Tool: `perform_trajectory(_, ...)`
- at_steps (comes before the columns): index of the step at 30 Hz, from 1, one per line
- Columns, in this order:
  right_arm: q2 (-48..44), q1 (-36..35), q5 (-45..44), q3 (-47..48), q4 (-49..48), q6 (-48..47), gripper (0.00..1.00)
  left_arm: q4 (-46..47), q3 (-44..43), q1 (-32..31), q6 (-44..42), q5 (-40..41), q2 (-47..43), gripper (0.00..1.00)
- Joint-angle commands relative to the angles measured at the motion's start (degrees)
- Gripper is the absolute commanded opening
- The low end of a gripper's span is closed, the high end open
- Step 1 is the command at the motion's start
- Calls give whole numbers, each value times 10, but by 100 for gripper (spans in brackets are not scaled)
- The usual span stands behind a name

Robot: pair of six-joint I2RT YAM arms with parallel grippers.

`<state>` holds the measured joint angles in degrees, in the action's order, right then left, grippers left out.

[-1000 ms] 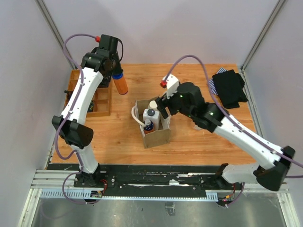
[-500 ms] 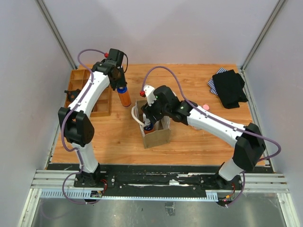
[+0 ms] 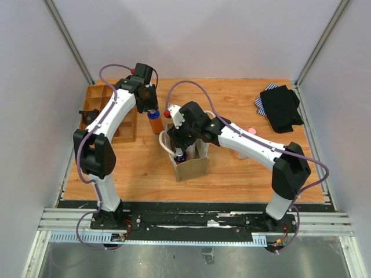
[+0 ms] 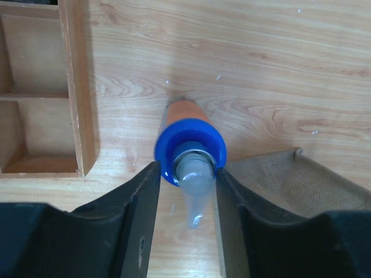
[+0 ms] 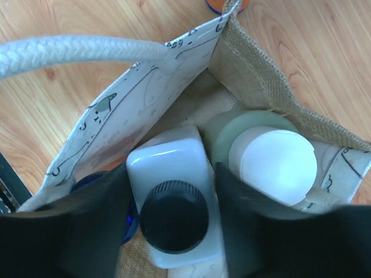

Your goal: Take the personal care products out of the canvas bag

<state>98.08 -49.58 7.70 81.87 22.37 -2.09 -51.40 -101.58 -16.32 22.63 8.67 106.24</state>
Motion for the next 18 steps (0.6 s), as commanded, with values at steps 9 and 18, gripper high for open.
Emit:
perform_trajectory(9,-34,25,-22,115,139,-36,1,17,-26,2,-2,-23,-15,66)
perform_trajectory(18,-204,68,-178,129,-28,16,1,43,-20,-111,-15,34,-133,62)
